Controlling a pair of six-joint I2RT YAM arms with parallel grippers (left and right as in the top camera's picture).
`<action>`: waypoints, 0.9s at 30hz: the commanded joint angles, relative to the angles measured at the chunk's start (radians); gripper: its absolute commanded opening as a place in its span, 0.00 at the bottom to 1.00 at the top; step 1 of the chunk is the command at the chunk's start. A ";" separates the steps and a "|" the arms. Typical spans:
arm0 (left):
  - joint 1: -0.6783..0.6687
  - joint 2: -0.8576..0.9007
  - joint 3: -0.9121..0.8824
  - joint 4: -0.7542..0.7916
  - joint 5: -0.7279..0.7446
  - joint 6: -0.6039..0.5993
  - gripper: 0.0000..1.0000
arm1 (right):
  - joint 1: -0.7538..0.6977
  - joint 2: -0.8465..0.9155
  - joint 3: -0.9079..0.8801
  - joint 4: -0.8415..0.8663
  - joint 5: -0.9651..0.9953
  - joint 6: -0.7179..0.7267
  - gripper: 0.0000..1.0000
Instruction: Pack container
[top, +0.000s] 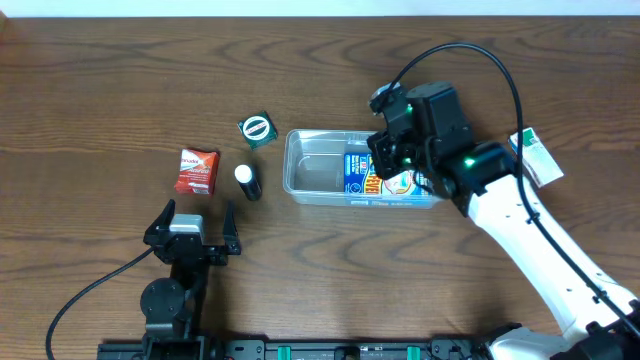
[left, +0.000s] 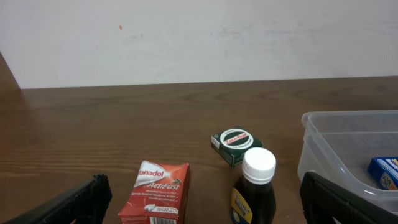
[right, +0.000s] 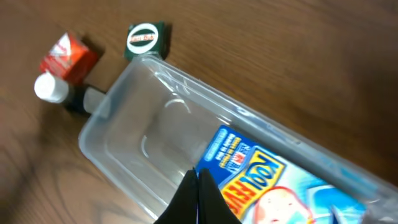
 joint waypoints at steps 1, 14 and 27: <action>0.004 0.000 -0.015 -0.036 0.022 0.006 0.98 | 0.051 0.035 0.000 0.021 0.051 0.172 0.02; 0.004 0.000 -0.015 -0.037 0.022 0.006 0.98 | 0.132 0.227 0.000 0.142 0.126 0.322 0.01; 0.004 0.000 -0.015 -0.037 0.022 0.006 0.98 | 0.174 0.323 0.000 0.129 0.249 0.272 0.01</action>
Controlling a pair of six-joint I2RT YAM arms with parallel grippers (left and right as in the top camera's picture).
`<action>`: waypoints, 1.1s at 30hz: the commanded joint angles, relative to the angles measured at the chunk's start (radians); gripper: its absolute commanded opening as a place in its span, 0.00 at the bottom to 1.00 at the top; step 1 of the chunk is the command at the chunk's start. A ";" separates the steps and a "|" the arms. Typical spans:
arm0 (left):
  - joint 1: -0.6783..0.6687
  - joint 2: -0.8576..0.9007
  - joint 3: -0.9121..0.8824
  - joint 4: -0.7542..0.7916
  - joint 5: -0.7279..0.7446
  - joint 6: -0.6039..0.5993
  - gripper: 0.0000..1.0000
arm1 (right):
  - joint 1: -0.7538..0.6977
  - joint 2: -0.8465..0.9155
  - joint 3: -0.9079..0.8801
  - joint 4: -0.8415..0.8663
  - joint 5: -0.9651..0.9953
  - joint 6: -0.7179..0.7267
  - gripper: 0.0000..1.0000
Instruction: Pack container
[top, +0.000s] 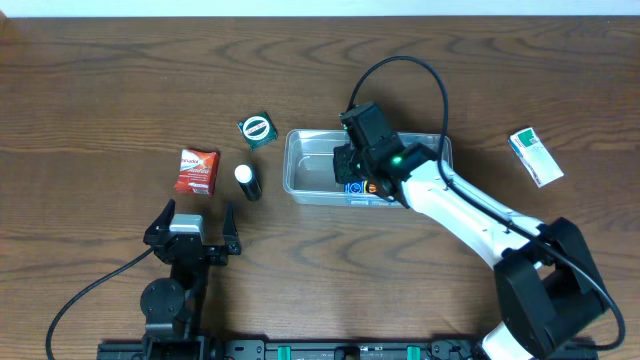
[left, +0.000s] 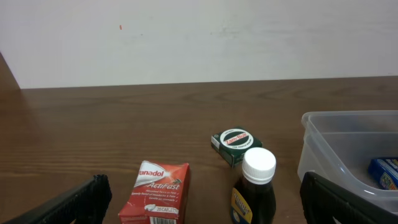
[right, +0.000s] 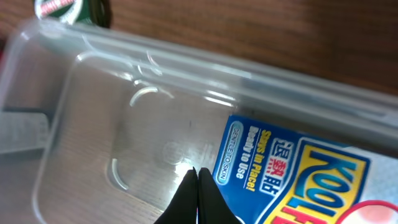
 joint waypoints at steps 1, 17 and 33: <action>0.004 0.000 -0.015 -0.037 0.022 0.006 0.98 | 0.044 0.032 0.000 0.000 0.059 -0.029 0.01; 0.004 0.000 -0.015 -0.037 0.022 0.006 0.98 | 0.056 0.084 0.000 -0.001 0.071 -0.032 0.01; 0.004 0.000 -0.015 -0.037 0.022 0.006 0.98 | 0.055 0.095 0.126 -0.197 0.085 -0.035 0.01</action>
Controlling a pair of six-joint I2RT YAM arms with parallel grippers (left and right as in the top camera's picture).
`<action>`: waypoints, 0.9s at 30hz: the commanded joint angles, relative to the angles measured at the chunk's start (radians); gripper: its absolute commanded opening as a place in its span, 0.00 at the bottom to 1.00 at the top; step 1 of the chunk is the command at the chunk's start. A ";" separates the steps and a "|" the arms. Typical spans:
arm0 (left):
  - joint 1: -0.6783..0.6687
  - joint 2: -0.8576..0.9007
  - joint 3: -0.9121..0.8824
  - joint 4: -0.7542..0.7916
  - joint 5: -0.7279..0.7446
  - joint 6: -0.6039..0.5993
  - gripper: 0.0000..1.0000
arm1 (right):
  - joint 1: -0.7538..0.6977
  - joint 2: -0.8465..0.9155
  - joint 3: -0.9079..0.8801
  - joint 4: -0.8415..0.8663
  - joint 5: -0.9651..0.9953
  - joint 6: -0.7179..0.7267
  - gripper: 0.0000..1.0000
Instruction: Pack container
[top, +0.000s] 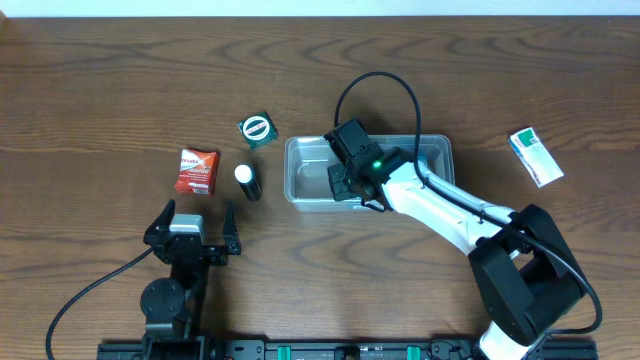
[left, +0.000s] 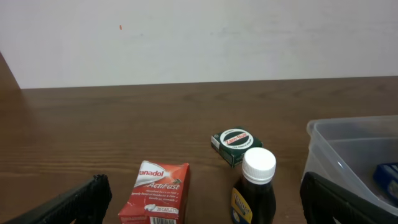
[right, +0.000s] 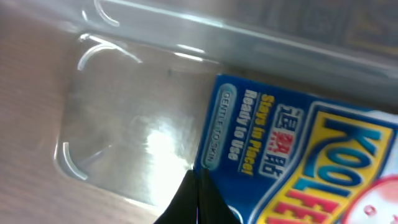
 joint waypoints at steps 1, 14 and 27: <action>0.004 0.000 -0.015 -0.037 0.022 0.006 0.98 | 0.004 0.015 0.116 -0.073 0.026 -0.007 0.01; 0.004 0.000 -0.015 -0.037 0.022 0.006 0.98 | 0.005 0.016 0.395 -0.377 -0.120 0.043 0.01; 0.004 0.000 -0.015 -0.037 0.022 0.006 0.98 | 0.019 0.166 0.395 -0.395 -0.134 0.068 0.01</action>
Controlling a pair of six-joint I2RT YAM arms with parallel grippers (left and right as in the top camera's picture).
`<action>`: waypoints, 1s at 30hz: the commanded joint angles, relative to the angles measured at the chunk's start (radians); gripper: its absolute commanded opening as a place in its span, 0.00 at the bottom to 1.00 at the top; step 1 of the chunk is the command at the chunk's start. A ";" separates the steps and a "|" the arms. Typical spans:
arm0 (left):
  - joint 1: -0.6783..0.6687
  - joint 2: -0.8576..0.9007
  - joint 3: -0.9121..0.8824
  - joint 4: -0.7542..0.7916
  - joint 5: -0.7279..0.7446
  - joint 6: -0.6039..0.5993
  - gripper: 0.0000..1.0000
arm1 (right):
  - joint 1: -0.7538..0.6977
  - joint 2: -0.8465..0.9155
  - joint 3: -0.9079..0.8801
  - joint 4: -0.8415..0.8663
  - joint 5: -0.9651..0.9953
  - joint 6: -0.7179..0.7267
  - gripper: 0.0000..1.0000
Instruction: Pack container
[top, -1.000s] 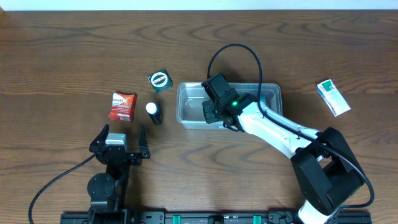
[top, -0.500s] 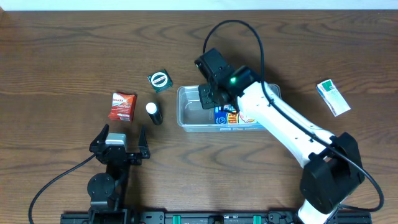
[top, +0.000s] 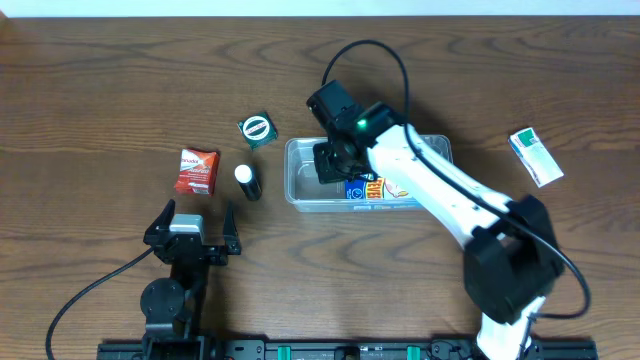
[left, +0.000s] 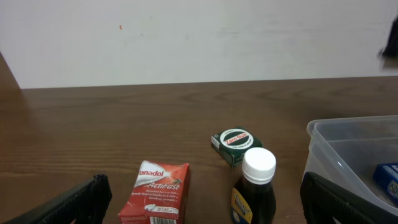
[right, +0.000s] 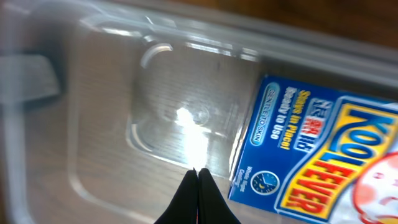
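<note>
A clear plastic container (top: 300, 190) lies mid-table with a blue KoolFever packet (top: 385, 188) flat in its right half. My right gripper (top: 330, 160) is shut and empty over the container's bare left half. In the right wrist view its fingertips (right: 198, 171) point at the container floor (right: 161, 112), just left of the packet (right: 323, 155). Left of the container lie a green box (top: 257, 129), a dark bottle with a white cap (top: 246, 181) and a red Panadol box (top: 197, 171). My left gripper (left: 204, 186) rests open near the front edge, facing them.
A white and green box (top: 536, 157) lies at the far right of the table. The right arm reaches across the container from the front right. In the left wrist view the container's corner (left: 323, 134) stands right of the bottle (left: 255, 186).
My right gripper, still shut, has shifted from the container's middle by the packet's left edge to its left half, farther back. The left arm and the loose items have not moved.
My right gripper was shut above the container's right part, over the packet. Then it was at the container's middle, then close over the packet's left edge, with the container sitting slightly farther right. Now it is over the bare left half. The left gripper stayed open and still.
</note>
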 joint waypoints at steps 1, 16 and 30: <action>0.004 0.000 -0.015 -0.037 0.022 0.006 0.98 | 0.021 0.042 0.014 -0.003 -0.009 0.017 0.01; 0.004 0.000 -0.015 -0.037 0.022 0.006 0.98 | 0.027 0.077 0.008 -0.003 0.103 0.086 0.00; 0.004 0.000 -0.015 -0.037 0.022 0.006 0.98 | 0.027 0.078 -0.062 0.076 0.124 0.148 0.01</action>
